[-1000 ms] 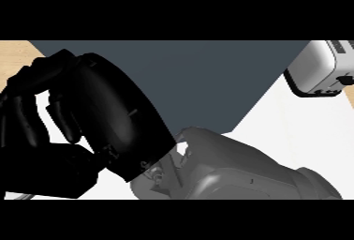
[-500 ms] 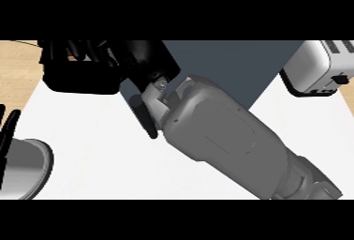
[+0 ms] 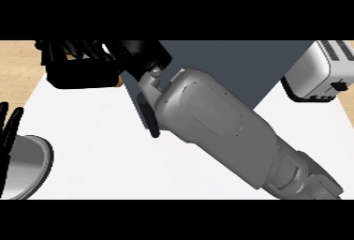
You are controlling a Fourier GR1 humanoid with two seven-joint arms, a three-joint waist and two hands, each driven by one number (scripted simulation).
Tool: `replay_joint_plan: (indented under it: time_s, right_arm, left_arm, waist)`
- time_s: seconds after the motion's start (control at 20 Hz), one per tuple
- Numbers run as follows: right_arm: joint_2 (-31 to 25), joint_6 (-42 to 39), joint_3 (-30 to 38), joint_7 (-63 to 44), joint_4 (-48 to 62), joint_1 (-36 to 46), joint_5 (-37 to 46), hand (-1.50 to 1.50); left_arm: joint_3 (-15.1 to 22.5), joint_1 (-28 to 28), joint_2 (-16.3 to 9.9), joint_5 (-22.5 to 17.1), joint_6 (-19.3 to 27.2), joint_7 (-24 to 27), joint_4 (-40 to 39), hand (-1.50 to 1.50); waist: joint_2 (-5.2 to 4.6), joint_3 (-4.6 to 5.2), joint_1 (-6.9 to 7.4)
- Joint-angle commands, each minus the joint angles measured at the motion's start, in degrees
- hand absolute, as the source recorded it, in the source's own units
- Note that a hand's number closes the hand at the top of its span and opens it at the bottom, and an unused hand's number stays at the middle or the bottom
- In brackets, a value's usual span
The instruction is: Pick up the wine, place it into the cabinet and close the cabinet
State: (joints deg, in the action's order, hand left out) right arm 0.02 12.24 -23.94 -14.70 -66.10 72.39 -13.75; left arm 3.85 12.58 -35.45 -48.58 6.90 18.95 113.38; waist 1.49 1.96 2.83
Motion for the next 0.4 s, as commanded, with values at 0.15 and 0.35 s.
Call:
replay_joint_plan:
  time_s: [0.15,0.35]
  right_arm:
    - [-7.48,0.21,4.25,3.42,9.07,-1.80,2.59,1.50]
    - [-7.15,-0.10,4.47,4.45,11.01,-1.50,2.60,1.50]
  left_arm:
    - [-0.24,-1.18,-0.20,-0.17,-0.07,-1.13,-0.52,-1.50]
    - [-0.39,-0.78,0.05,0.29,-0.11,-0.69,-0.32,-1.50]
  waist:
    - [-2.33,-1.89,-2.32]
    - [-2.20,-1.88,-2.17]
